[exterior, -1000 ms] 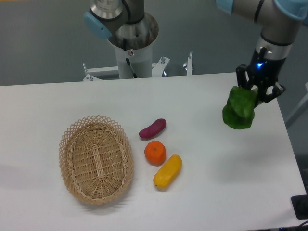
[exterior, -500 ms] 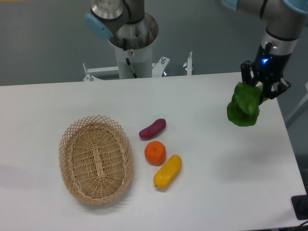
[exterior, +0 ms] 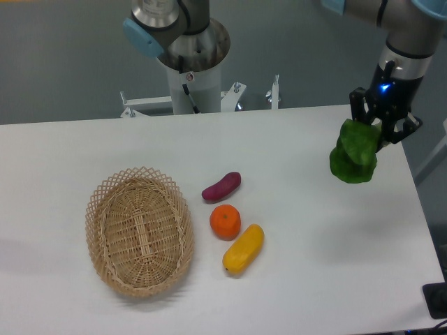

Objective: Pick up the green vegetable from the table

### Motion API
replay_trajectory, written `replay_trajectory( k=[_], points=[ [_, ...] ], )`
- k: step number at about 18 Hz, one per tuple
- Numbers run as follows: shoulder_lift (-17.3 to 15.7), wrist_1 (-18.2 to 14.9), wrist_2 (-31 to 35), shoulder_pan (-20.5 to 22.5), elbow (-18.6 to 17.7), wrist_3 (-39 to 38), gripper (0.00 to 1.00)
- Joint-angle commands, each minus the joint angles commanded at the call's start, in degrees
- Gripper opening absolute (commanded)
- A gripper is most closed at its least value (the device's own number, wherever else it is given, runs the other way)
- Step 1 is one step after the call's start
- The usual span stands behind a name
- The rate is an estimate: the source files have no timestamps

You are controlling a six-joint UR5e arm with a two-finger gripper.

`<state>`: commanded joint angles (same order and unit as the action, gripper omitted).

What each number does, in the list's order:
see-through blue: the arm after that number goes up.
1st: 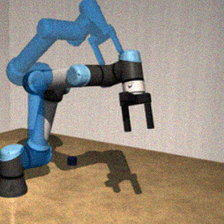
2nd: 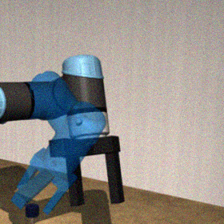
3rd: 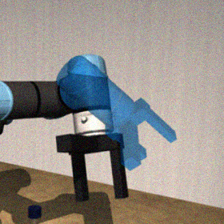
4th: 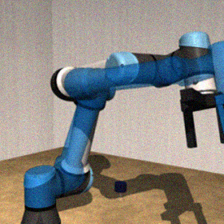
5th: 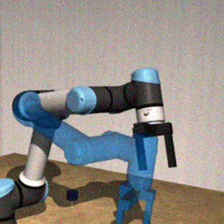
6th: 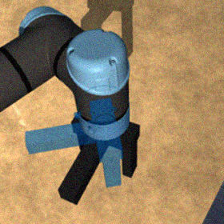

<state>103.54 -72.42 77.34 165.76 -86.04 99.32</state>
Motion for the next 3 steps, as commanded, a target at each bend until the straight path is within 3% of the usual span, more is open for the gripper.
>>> replay_trajectory(
  k=[3],
  points=[
    [0.0,0.0,0.0,0.0,0.2,0.0,0.39]
  ],
)
